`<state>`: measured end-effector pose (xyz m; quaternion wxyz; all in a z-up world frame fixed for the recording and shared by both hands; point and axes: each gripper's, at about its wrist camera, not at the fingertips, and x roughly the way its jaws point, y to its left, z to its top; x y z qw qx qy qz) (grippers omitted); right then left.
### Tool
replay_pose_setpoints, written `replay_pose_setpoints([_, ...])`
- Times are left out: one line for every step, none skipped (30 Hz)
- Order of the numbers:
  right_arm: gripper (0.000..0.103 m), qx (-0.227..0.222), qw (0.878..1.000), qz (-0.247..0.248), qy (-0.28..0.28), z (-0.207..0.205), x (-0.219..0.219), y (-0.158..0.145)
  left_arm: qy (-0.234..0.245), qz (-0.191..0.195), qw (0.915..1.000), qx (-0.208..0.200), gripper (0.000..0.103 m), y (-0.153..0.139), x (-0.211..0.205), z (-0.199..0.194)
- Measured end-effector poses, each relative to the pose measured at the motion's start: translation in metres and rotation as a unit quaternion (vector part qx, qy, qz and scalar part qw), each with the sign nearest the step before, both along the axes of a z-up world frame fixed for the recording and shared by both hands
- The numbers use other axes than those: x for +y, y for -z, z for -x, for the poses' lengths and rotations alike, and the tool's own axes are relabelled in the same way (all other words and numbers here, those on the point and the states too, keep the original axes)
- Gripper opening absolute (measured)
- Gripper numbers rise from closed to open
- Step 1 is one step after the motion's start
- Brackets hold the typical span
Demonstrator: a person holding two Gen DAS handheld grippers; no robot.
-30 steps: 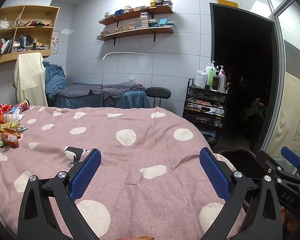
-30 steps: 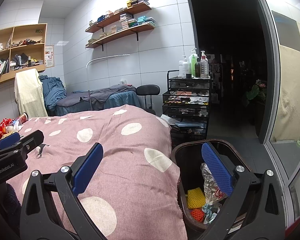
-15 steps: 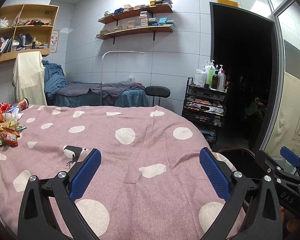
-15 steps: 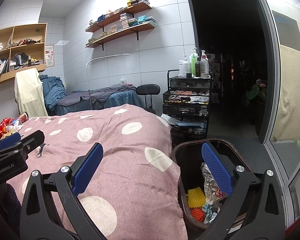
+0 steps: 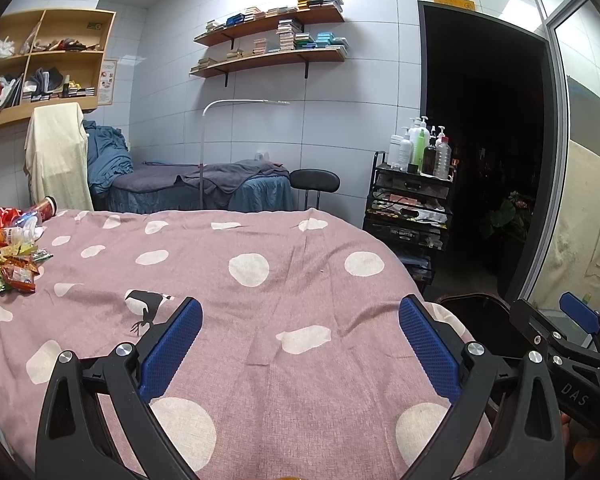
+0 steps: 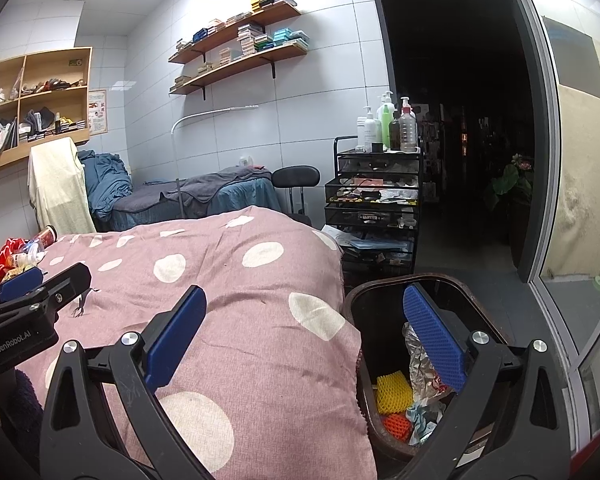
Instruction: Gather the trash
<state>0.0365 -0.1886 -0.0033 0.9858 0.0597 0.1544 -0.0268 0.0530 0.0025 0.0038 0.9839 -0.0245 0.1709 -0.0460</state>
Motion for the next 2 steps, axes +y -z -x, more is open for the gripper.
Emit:
replay_pose_setpoints([0.098,0.000,1.000,0.000,0.000,-0.0001,-0.0001,-0.0001,0.000,0.000,1.0000,0.000,0.098,0.0001,-0.0005,-0.0006])
replay_pose_setpoints([0.098,0.000,1.000,0.000,0.000,-0.0003,-0.0003,-0.0002,0.000,-0.001,1.0000,0.000,0.098,0.0002,-0.0007,-0.0006])
